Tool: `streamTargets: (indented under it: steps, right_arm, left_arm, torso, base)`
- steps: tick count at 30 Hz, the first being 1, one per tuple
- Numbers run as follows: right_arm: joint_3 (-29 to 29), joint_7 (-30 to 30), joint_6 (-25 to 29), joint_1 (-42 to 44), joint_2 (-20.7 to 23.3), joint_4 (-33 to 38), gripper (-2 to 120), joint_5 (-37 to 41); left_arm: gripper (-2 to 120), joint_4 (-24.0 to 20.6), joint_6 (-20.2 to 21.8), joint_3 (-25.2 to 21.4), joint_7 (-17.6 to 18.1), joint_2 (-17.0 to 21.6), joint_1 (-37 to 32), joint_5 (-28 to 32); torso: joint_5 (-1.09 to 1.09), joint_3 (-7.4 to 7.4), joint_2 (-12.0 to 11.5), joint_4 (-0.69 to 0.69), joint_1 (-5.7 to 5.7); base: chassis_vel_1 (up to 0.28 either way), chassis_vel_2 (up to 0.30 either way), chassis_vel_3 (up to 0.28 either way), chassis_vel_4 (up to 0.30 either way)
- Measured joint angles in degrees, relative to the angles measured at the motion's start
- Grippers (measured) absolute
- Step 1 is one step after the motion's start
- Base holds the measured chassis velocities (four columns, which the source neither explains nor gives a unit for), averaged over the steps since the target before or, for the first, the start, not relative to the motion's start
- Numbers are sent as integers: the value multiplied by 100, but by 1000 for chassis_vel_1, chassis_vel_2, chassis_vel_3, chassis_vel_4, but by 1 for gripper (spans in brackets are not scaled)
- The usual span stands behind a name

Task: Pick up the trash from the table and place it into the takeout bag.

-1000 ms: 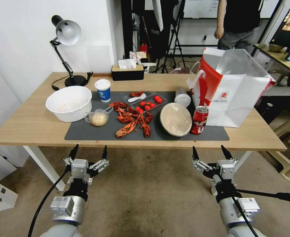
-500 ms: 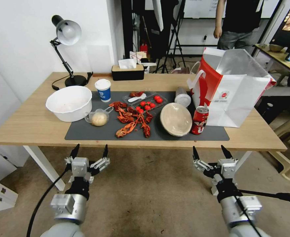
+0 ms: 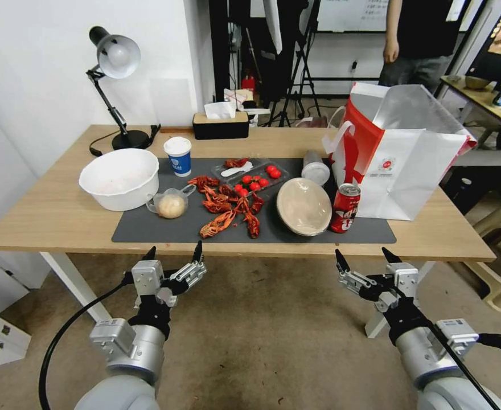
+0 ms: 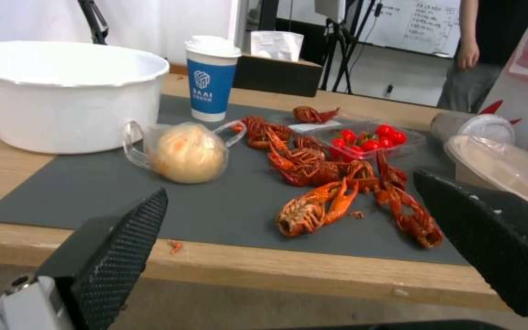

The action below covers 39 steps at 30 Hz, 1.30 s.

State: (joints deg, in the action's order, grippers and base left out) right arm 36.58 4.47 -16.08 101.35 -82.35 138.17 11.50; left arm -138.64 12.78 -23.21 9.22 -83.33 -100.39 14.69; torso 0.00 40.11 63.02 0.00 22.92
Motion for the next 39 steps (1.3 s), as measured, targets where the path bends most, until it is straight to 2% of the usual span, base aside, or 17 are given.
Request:
streamTargets:
  steps: [24, 29, 35, 39]
  right_arm:
    - [16, 40, 106, -249, 119, -216, 100, 49]
    - [96, 201, 290, -722, 300, -549, 100, 242]
    - [219, 456, 458, -1004, 466, -785, 100, 62]
    - [243, 746, 840, -1330, 744, -1244, 100, -87]
  left_arm:
    - [100, 160, -62, -130, -131, 209, 44, 11]
    - [100, 258, -129, -133, -151, 308, 110, 67]
    - [100, 315, -129, -144, -160, 434, 162, 136]
    - [100, 341, -158, -221, -206, 491, 194, 185]
  torso:
    - [0, 0, 0, 0, 0]
    - [0, 0, 0, 0, 0]
    - [0, 0, 0, 0, 0]
    - [1, 0, 0, 1, 0]
  base:
    - [0, 0, 0, 0]
    - [0, 0, 0, 0]
    - [0, 0, 0, 0]
    - [0, 0, 0, 0]
